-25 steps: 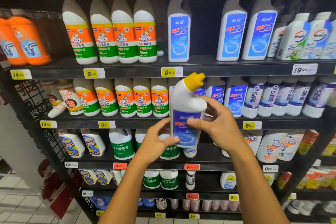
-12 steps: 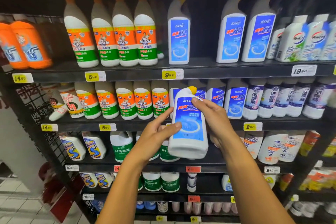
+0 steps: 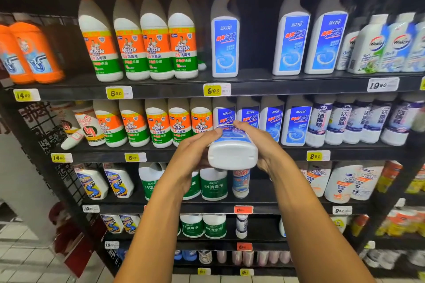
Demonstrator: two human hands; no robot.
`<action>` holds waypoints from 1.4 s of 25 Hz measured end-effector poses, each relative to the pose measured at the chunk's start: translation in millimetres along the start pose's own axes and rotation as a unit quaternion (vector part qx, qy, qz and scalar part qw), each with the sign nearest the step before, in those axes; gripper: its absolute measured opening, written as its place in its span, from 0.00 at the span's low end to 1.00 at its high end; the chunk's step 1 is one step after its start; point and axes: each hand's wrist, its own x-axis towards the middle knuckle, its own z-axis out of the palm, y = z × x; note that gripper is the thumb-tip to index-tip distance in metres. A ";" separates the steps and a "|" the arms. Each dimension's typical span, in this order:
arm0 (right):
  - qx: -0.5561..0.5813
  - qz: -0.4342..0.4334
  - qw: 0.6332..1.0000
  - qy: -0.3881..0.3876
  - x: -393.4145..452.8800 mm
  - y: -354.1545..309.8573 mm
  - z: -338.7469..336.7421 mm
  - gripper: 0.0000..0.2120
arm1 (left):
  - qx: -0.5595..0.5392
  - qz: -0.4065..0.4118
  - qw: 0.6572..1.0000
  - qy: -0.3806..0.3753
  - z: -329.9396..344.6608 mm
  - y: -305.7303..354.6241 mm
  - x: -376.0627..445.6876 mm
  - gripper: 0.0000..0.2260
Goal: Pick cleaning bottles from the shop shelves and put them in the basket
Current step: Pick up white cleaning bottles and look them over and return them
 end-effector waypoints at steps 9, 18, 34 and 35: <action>-0.012 -0.125 0.992 0.034 4.2 0.0 -5.4 0.14 | -0.020 -0.032 0.999 0.016 -1.3 -19.7 -2.7 0.11; 0.207 -0.109 0.970 -0.059 -1.5 4.6 -11.3 0.20 | 0.031 0.051 0.997 -0.058 10.3 -33.1 -10.2 0.25; 0.250 -0.070 0.962 -0.085 -0.5 14.3 -10.6 0.20 | 0.271 0.095 0.958 0.011 23.9 -34.9 -16.5 0.25; 0.232 -0.081 0.966 -0.079 -2.2 11.2 -9.6 0.20 | 0.250 0.091 0.964 0.008 24.0 -36.3 -15.2 0.23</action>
